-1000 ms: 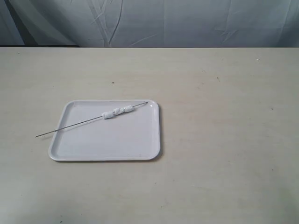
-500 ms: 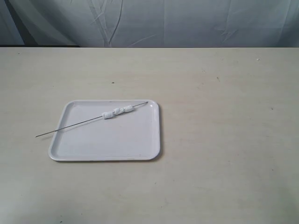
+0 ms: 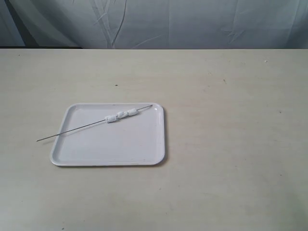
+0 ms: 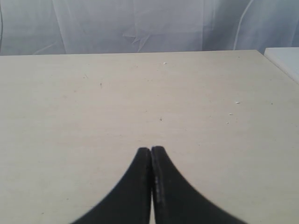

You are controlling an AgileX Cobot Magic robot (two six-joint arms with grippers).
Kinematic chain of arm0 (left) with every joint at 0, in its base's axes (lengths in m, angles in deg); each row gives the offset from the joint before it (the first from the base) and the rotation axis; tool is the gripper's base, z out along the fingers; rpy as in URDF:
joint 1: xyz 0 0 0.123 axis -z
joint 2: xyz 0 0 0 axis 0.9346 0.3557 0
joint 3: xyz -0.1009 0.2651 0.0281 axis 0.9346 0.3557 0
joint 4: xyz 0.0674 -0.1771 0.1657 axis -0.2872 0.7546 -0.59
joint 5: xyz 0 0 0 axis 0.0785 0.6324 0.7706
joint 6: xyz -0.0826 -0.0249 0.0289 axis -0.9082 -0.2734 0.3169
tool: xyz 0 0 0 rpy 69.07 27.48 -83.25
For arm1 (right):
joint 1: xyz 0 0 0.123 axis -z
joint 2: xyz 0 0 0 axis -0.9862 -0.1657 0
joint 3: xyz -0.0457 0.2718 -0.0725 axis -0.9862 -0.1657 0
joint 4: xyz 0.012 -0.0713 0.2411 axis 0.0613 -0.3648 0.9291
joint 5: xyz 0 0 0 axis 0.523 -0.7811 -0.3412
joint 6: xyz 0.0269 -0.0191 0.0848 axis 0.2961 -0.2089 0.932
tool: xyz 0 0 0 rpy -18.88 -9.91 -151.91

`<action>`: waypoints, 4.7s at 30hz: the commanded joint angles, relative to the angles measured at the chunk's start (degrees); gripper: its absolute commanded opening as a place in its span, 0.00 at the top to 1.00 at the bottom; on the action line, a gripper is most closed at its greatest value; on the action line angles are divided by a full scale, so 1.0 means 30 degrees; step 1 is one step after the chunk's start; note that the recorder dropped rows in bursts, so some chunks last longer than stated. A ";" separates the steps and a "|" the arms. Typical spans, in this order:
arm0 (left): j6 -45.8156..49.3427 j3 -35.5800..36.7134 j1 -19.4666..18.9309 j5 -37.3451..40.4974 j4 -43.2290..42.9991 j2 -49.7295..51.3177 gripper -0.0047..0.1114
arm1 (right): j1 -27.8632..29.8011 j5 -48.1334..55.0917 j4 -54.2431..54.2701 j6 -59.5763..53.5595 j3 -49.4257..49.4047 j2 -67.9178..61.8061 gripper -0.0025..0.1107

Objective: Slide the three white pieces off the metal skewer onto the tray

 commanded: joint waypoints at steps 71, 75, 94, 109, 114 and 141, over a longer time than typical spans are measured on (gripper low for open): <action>1.6965 -1.9600 0.6264 1.5381 0.4879 3.6656 0.50 | -0.0061 -0.0096 -0.0036 0.0000 -0.0020 0.0144 0.98; 1.6965 -1.9600 0.6264 1.5481 0.4879 3.6982 0.53 | -0.0061 -0.0096 -0.0036 0.0000 -0.0020 0.0144 0.98; 1.4748 -1.9600 0.6228 1.8303 0.6881 3.7017 0.96 | -0.0061 -0.0096 -0.0036 0.0000 -0.0020 0.0144 0.98; 1.2666 -1.7564 0.6228 1.8870 0.8563 3.2689 0.96 | -0.0061 -0.0096 -0.0036 0.0000 -0.0020 0.0144 0.98; 1.2666 -1.6987 0.6228 1.9444 1.0797 2.9856 0.96 | -0.0061 -0.0096 -0.0036 0.0000 -0.0020 0.0144 0.98; 1.2002 -1.3130 0.6228 2.2963 1.0372 2.3147 0.96 | -0.0066 -0.0428 -0.0389 0.0000 -0.0020 0.0144 0.98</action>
